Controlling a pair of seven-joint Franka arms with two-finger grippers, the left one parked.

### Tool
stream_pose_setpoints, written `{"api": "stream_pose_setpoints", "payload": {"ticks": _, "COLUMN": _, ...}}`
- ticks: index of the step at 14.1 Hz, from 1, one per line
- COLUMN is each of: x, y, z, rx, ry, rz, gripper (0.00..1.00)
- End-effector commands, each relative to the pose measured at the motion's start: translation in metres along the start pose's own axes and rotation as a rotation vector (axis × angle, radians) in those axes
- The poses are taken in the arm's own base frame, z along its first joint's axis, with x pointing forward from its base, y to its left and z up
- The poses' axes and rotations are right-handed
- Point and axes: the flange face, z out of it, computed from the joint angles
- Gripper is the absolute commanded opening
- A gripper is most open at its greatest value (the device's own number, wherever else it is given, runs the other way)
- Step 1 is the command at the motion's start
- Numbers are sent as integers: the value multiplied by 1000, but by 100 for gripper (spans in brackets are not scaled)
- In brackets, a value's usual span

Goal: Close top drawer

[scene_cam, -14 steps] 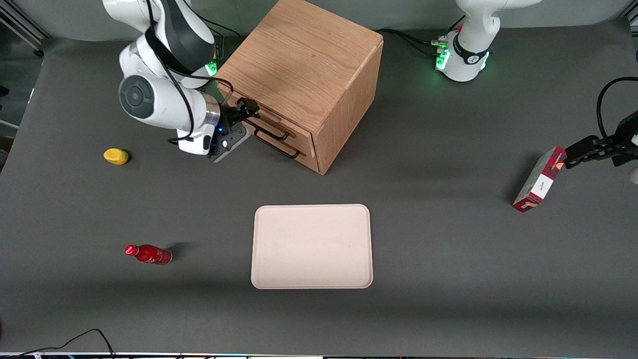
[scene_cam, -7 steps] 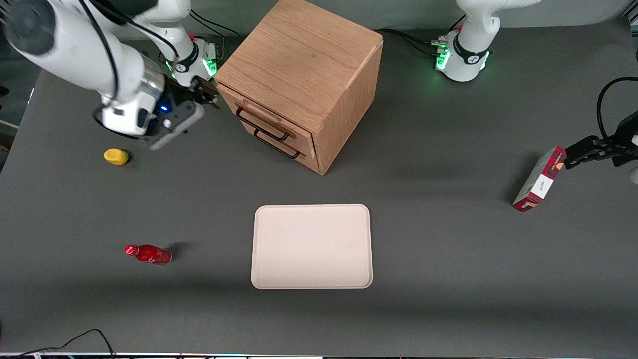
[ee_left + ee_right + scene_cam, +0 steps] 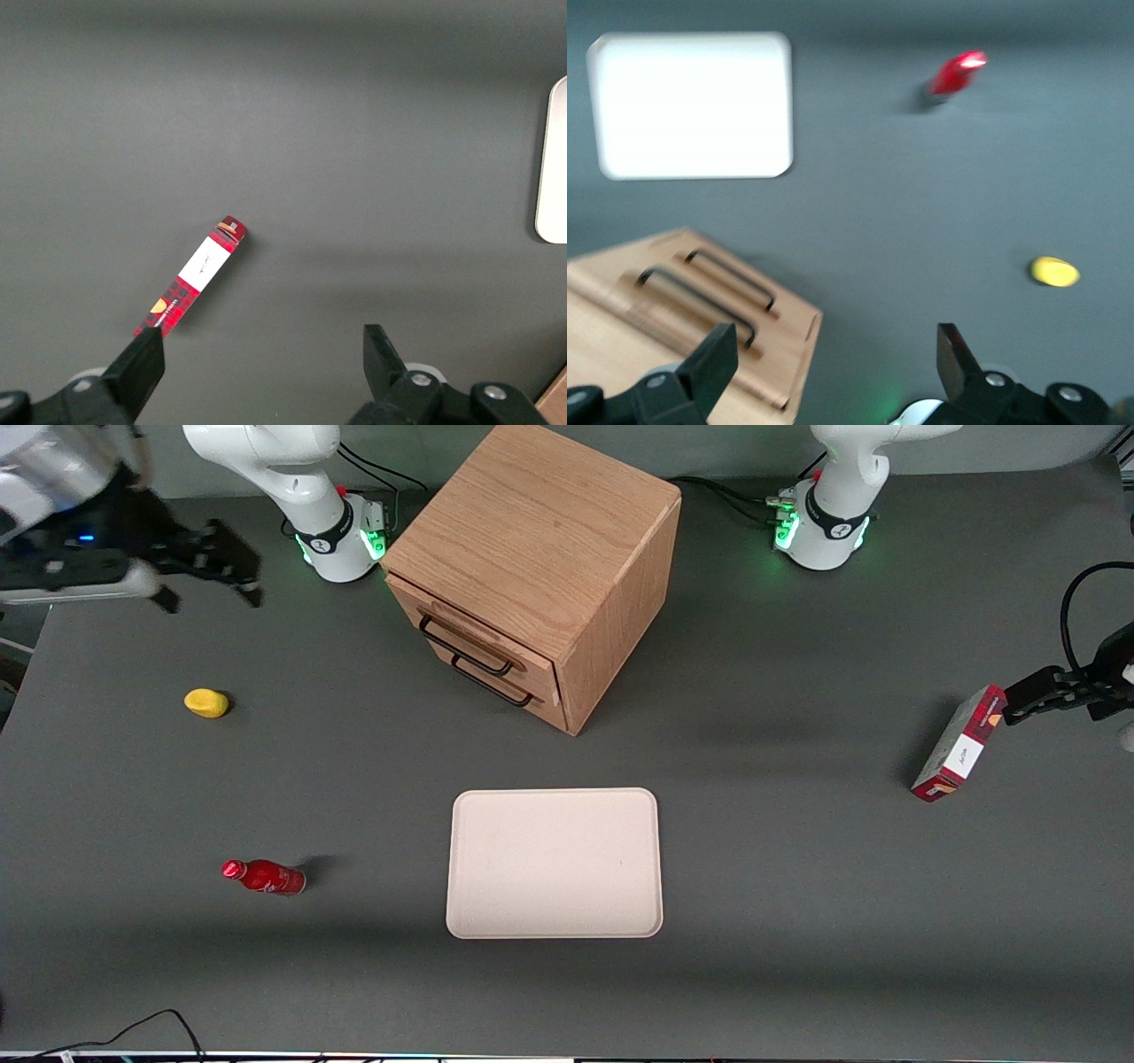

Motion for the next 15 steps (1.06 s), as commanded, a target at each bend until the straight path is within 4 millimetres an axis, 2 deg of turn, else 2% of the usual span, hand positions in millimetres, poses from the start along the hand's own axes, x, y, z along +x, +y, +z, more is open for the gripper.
{"api": "stream_pose_setpoints", "payload": {"ticks": 1, "x": 9, "y": 32, "z": 5, "rx": -32, "ry": -18, "rz": 119, "gripper": 100}}
{"api": "stream_pose_setpoints", "payload": {"ticks": 4, "x": 11, "y": 42, "z": 26, "rx": -40, "ry": -49, "rz": 141, "gripper": 100}}
{"api": "stream_pose_setpoints", "payload": {"ticks": 6, "x": 12, "y": 59, "z": 37, "rx": -32, "ry": -14, "rz": 178, "gripper": 100}}
{"api": "stream_pose_setpoints", "payload": {"ticks": 8, "x": -2, "y": 74, "z": 45, "rx": -13, "ry": 35, "rz": 205, "gripper": 100}}
{"api": "stream_pose_setpoints", "payload": {"ticks": 10, "x": -4, "y": 72, "z": 45, "rx": -11, "ry": 44, "rz": 201, "gripper": 100}}
{"api": "stream_pose_setpoints", "payload": {"ticks": 13, "x": 2, "y": 67, "z": 37, "rx": -1, "ry": 60, "rz": 188, "gripper": 100}}
{"api": "stream_pose_setpoints", "payload": {"ticks": 15, "x": 5, "y": 73, "z": 33, "rx": 3, "ry": 64, "rz": 197, "gripper": 100}}
